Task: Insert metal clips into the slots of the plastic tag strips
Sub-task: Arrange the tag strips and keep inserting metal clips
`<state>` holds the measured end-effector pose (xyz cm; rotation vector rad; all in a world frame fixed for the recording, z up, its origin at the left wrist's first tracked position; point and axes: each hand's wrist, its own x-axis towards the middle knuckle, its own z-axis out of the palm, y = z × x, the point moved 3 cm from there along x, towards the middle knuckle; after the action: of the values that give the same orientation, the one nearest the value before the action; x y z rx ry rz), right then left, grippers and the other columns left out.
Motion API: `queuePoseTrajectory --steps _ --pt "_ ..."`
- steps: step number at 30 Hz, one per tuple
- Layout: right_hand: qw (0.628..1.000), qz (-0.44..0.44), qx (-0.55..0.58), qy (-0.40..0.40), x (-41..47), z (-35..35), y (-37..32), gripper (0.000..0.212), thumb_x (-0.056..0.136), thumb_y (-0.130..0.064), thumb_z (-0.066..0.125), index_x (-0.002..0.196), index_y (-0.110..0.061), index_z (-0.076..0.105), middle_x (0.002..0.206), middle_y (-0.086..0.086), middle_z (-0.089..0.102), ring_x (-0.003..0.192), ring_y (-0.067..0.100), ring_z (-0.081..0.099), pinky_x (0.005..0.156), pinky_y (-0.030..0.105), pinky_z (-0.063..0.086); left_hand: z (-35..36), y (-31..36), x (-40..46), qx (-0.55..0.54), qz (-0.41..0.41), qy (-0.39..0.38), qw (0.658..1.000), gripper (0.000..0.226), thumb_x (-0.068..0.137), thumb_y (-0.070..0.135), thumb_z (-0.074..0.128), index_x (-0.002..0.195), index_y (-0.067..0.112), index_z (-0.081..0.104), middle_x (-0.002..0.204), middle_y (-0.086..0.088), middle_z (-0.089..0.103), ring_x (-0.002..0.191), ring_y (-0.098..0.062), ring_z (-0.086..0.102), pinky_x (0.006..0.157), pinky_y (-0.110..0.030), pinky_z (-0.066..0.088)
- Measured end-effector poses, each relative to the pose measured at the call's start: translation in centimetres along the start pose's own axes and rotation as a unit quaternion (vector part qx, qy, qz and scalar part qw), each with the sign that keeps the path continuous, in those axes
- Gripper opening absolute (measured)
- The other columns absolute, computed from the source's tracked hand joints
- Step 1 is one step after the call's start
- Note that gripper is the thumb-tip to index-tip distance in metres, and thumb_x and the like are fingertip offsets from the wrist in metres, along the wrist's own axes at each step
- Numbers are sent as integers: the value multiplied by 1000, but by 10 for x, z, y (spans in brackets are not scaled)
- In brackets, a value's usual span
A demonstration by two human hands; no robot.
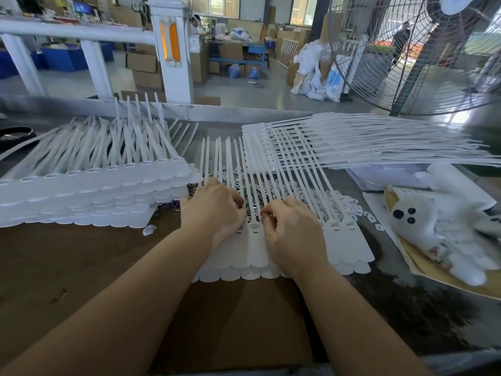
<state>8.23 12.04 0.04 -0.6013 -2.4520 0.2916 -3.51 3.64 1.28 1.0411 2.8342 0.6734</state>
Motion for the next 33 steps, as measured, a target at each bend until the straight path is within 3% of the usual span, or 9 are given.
queuePoseTrajectory --steps 5,10,16,23,33 --pt "1000 0 3 -4 0 1 0 17 92 -21 50 92 -12 64 87 3 59 82 19 53 77 29 38 0 3 -2 -15 -11 25 1000 15 87 33 58 98 36 67 105 7 44 103 -18 51 103 -49 28" --pt "1000 6 -3 7 0 1 0 15 90 -20 53 89 -12 65 84 3 59 79 21 54 72 26 34 0 5 -3 -12 -5 29 999 16 87 31 56 96 31 69 109 5 54 101 -19 53 98 -49 38" --pt "1000 4 -4 12 -1 0 0 14 89 -19 54 87 -11 66 82 4 59 77 21 55 71 27 35 0 7 -1 41 -4 -1 999 22 84 34 58 100 24 69 115 2 50 106 -21 50 90 -42 39" --pt "1000 1 -4 4 0 1 0 15 91 -20 53 89 -12 65 84 2 59 80 19 53 73 26 35 -3 9 1 11 -21 17 1000 13 79 22 61 86 19 72 96 2 62 87 -20 57 86 -43 48" --pt "1000 2 -6 4 -1 0 0 14 90 -20 53 87 -13 64 83 1 58 78 18 53 71 25 34 1 7 4 -33 -37 20 999 11 82 25 59 85 23 70 85 6 65 82 -18 59 87 -43 48"
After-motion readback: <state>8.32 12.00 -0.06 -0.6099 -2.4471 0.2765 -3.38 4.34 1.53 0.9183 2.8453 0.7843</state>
